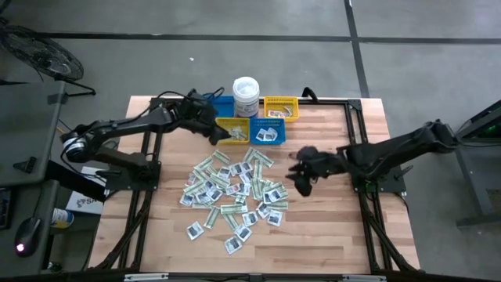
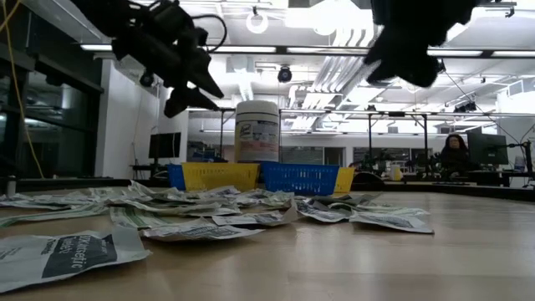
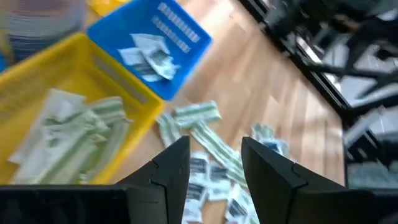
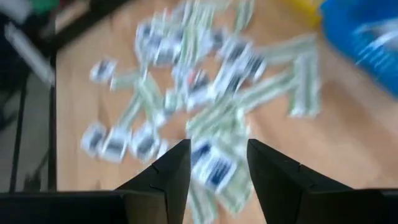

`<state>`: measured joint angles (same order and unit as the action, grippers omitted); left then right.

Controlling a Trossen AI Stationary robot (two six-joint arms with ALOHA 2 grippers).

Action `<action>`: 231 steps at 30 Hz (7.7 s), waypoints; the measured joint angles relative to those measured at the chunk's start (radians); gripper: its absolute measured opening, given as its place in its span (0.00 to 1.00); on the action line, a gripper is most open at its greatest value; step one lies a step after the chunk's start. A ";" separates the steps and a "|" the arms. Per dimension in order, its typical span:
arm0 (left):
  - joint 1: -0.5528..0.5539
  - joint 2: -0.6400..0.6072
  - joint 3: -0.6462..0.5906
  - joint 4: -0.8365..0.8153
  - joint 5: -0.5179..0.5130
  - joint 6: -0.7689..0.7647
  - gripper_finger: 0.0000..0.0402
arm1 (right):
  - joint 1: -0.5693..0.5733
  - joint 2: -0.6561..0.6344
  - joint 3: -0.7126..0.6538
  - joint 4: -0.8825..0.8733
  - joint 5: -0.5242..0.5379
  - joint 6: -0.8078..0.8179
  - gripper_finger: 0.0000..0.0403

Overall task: Pick & Place First Aid Supplies
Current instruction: Put the blue alcohol pad into the left blue bin

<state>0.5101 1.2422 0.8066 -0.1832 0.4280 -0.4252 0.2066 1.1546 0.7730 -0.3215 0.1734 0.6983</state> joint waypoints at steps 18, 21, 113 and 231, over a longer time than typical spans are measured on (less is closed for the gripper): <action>-0.321 -0.024 0.000 -0.028 -0.139 -0.086 0.36 | 0.162 0.290 -0.034 0.131 0.035 -0.391 0.37; -0.359 -0.024 0.000 -0.029 -0.175 -0.113 0.36 | 0.167 0.345 -0.034 0.148 0.082 -0.453 0.37; -0.425 -0.023 0.000 0.006 -0.360 -0.287 0.36 | 0.167 0.454 0.073 0.128 0.272 -0.908 0.00; -0.342 -0.014 -0.001 0.388 -0.417 -0.762 0.36 | -0.084 0.397 0.325 0.316 0.442 -1.623 0.00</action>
<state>0.1680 1.2282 0.8059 0.2053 0.0112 -1.1870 0.1226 1.5517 1.0985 -0.0050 0.6157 -0.9249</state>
